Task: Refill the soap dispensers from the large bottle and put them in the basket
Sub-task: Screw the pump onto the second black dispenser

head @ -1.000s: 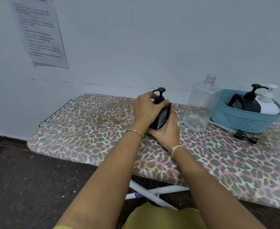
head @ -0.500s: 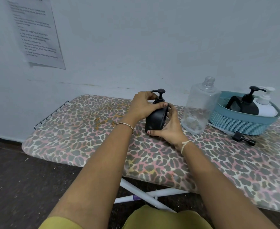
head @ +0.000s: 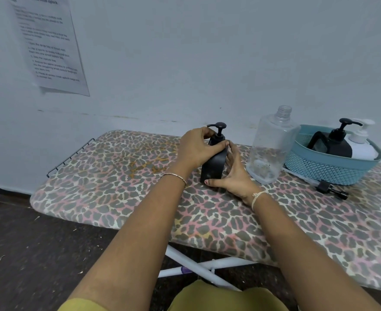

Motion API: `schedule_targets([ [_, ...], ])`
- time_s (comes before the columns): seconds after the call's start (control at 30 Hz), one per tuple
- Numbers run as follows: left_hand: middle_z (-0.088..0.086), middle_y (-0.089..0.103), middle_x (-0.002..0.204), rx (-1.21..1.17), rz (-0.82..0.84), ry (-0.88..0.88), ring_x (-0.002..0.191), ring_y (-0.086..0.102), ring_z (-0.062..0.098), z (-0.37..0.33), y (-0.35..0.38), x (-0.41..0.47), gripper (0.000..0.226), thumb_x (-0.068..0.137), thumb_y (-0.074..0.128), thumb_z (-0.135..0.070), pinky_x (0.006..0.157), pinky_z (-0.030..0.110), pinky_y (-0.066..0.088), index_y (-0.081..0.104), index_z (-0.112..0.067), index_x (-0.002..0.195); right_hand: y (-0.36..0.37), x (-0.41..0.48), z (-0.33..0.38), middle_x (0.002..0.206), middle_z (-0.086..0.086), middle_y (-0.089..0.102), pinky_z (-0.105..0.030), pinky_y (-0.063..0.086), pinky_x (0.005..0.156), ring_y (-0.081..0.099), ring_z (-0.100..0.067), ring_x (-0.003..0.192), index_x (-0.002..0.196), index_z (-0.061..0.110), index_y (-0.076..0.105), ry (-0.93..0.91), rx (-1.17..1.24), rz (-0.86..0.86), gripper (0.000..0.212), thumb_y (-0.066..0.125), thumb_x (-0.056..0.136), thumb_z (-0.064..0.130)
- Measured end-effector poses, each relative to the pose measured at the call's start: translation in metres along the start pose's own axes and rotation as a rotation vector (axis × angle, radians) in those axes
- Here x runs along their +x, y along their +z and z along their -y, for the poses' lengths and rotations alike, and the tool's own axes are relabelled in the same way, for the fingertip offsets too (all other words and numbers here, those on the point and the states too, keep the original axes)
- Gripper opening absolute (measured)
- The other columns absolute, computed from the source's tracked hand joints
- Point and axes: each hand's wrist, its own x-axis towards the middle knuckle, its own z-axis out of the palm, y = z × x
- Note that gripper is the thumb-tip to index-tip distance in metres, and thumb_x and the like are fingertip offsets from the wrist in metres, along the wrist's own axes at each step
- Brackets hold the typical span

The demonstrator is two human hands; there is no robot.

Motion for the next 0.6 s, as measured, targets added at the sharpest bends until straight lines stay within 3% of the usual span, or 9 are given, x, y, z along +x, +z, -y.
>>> schedule_targets([
  [0.1,-0.009,0.071,0.099,-0.029,-0.066,-0.017,0.092,0.061,0.002,-0.004,0.005,-0.006,0.029,0.073,0.078,-0.042,0.075,0.013,0.041,0.070,-0.021,0.093,0.015,-0.001,0.008,0.137,0.008,0.047,-0.038,0.046,0.104,0.052,-0.004,0.120,0.145,0.031,0.021,-0.061,0.012,-0.128,0.117,0.093,0.054,0.013],
  [0.2,-0.008,0.070,0.106,-0.074,-0.096,-0.036,0.096,0.060,0.000,-0.005,0.008,-0.009,0.034,0.073,0.079,-0.042,0.075,0.008,0.037,0.070,-0.021,0.098,0.029,0.000,0.016,0.124,0.005,0.058,-0.040,0.054,0.093,0.063,-0.012,0.109,0.123,0.041,0.040,-0.120,0.012,-0.284,0.092,0.092,0.051,0.018],
  [0.27,-0.007,0.071,0.104,-0.119,-0.115,-0.045,0.097,0.062,0.002,-0.005,0.009,-0.009,0.037,0.070,0.082,-0.041,0.076,0.005,0.040,0.069,-0.021,0.098,0.034,0.001,0.018,0.124,0.007,0.058,-0.038,0.054,0.093,0.062,-0.010,0.110,0.124,0.039,0.040,-0.125,0.017,-0.336,0.092,0.092,0.050,0.022],
  [0.4,-0.012,0.070,0.089,-0.181,-0.164,-0.055,0.088,0.066,0.003,-0.003,0.011,-0.006,0.035,0.064,0.086,-0.037,0.082,0.022,0.052,0.064,-0.025,0.088,0.034,0.002,0.017,0.127,0.010,0.055,-0.036,0.054,0.094,0.060,-0.008,0.112,0.131,0.032,0.037,-0.108,0.015,-0.337,0.096,0.092,0.052,0.024],
  [0.53,-0.019,0.066,0.080,-0.218,-0.118,-0.080,0.079,0.062,-0.008,-0.001,0.011,-0.002,0.030,0.064,0.087,-0.035,0.078,0.017,0.051,0.065,-0.027,0.084,0.031,0.003,0.017,0.124,0.009,0.055,-0.034,0.055,0.091,0.061,-0.008,0.108,0.134,0.035,0.034,-0.051,0.013,-0.313,0.097,0.088,0.054,0.021],
  [0.6,-0.016,0.068,0.083,-0.237,-0.089,-0.082,0.082,0.064,-0.005,0.000,0.010,0.001,0.031,0.065,0.087,-0.034,0.079,0.016,0.051,0.067,-0.025,0.087,0.030,0.003,0.017,0.124,0.008,0.055,-0.035,0.056,0.089,0.062,-0.010,0.106,0.136,0.034,0.033,-0.026,0.020,-0.315,0.099,0.085,0.053,0.022],
])
